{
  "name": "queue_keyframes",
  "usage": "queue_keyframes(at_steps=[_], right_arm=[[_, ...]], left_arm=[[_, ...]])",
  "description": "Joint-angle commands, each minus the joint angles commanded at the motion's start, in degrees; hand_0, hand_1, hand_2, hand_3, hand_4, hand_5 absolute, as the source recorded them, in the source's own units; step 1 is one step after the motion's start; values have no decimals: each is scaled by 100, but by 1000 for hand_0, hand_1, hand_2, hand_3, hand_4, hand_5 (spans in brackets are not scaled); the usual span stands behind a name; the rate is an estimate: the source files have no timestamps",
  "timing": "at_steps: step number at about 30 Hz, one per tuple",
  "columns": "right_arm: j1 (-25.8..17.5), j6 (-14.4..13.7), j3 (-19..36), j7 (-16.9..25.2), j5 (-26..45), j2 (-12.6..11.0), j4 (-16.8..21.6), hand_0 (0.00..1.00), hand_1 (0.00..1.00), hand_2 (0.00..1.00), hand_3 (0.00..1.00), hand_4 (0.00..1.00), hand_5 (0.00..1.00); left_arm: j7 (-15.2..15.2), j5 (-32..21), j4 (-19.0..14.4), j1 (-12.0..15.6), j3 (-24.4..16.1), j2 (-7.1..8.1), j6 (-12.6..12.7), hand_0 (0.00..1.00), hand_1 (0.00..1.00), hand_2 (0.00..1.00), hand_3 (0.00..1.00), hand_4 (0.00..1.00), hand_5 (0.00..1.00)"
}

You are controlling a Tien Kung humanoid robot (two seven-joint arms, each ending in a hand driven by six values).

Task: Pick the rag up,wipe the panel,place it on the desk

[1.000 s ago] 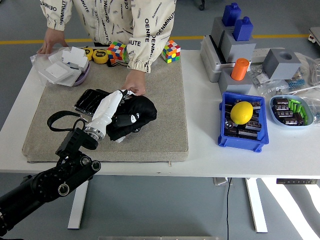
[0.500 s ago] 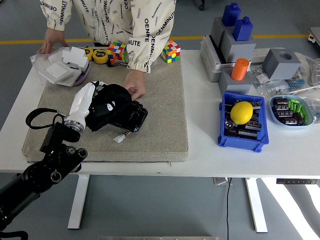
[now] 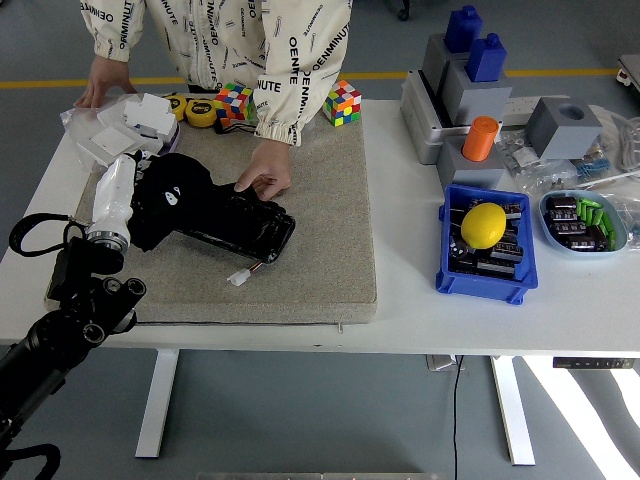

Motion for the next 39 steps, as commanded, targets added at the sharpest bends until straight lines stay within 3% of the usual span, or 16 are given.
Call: queue_keyframes(at_steps=[9, 15, 16, 21, 22, 27, 28, 33, 34, 39], right_arm=[[-9, 0, -41, -1, 14, -5, 3, 524, 554, 490, 522, 884, 349], [-11, 0, -17, 0, 7, -5, 3, 525, 555, 490, 523, 884, 350], [-11, 0, -16, 2, 12, -3, 6, 525, 556, 490, 522, 885, 351], [-14, 2, -10, 0, 11, 10, 5, 525, 556, 490, 522, 885, 351], [-16, 3, -10, 0, 12, 13, 6, 523, 557, 490, 523, 884, 351], [-16, 5, -5, 1, 18, 19, 9, 523, 557, 490, 523, 884, 351], [-17, 5, 8, 2, 15, 22, 9, 523, 556, 490, 522, 884, 350], [-27, 6, 40, 3, 6, 30, 8, 523, 556, 490, 522, 884, 350], [-30, 6, 43, 3, 6, 32, 9, 526, 556, 490, 522, 884, 350], [-38, 10, 49, 3, 4, 42, 10, 526, 556, 490, 522, 884, 350]], left_arm=[[-112, 241, 306, 33, -782, 41, 122, 274, 323, 333, 572, 662, 2], [-110, 288, 473, 75, -1009, 97, 104, 278, 335, 346, 572, 668, 2], [-82, 273, 509, 88, -1020, 107, 62, 344, 455, 474, 572, 693, 2], [53, 345, 628, 147, -1045, 124, -96, 344, 455, 474, 572, 693, 2], [101, 365, 636, 154, -1043, 124, -134, 531, 615, 560, 599, 869, 125], [285, 424, 635, 194, -1069, 120, -231, 531, 615, 560, 599, 869, 125], [312, 454, 626, 203, -1078, 119, -223, 690, 774, 775, 795, 983, 254], [378, 532, 562, 247, -1172, 126, -194, 690, 774, 775, 795, 983, 254], [380, 539, 526, 267, -1198, 131, -189, 792, 899, 923, 931, 998, 315], [501, 461, 141, 447, -1331, 198, -249, 792, 899, 923, 931, 998, 315]])
